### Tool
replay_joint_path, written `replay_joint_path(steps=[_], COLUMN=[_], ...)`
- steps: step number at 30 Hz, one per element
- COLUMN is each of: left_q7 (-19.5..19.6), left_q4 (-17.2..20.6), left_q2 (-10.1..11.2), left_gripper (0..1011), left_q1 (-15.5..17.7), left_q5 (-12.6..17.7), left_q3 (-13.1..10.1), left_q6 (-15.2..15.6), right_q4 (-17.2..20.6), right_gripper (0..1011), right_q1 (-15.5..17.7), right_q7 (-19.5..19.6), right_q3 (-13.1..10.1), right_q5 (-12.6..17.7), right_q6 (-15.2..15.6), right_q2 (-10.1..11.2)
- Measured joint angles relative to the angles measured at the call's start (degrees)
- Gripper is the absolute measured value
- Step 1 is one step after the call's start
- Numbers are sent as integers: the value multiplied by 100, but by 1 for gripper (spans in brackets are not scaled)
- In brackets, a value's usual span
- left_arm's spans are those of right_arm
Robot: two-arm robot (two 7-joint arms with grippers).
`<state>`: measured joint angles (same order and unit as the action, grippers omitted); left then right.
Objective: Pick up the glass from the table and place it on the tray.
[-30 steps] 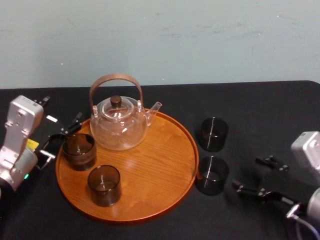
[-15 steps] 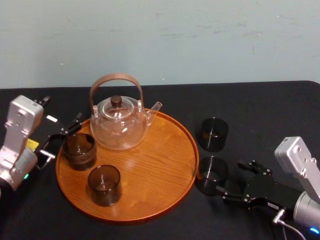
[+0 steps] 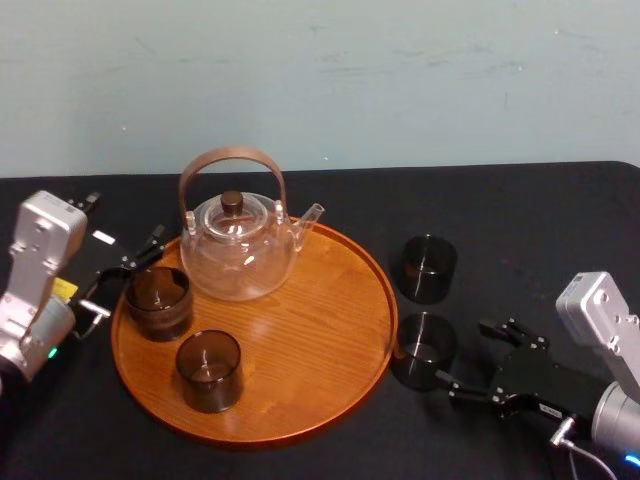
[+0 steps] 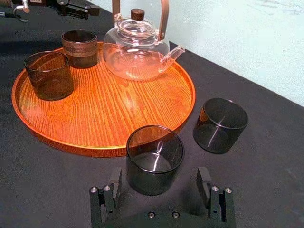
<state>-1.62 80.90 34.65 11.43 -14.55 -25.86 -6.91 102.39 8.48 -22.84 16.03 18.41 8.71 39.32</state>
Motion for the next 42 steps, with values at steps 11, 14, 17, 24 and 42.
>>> replay_joint_path(steps=[11, 14, 17, 24, 42], left_q7=[0, 0, 0, 0, 0], left_q4=[0, 0, 0, 0, 0], left_q2=[0, 0, 0, 0, 0], left_gripper=[1001, 1001, 1001, 1001, 1001], left_q1=[0, 0, 0, 0, 0], left_q5=[0, 0, 0, 0, 0], left_q3=[0, 0, 0, 0, 0], left_q6=[0, 0, 0, 0, 0], right_q4=[6, -11, -35, -118, -279], right_gripper=[1002, 1002, 1002, 1002, 1002], right_q1=[32, 18, -21, -142, -369], right_q7=[-71, -97, -128, -189, -251], right_q3=[-93, -103, -104, -40, 139], right_q5=[-73, -74, -73, -62, -87], right_q6=[37, 59, 95, 162, 249], right_q2=[-100, -133, -168, -241, -322])
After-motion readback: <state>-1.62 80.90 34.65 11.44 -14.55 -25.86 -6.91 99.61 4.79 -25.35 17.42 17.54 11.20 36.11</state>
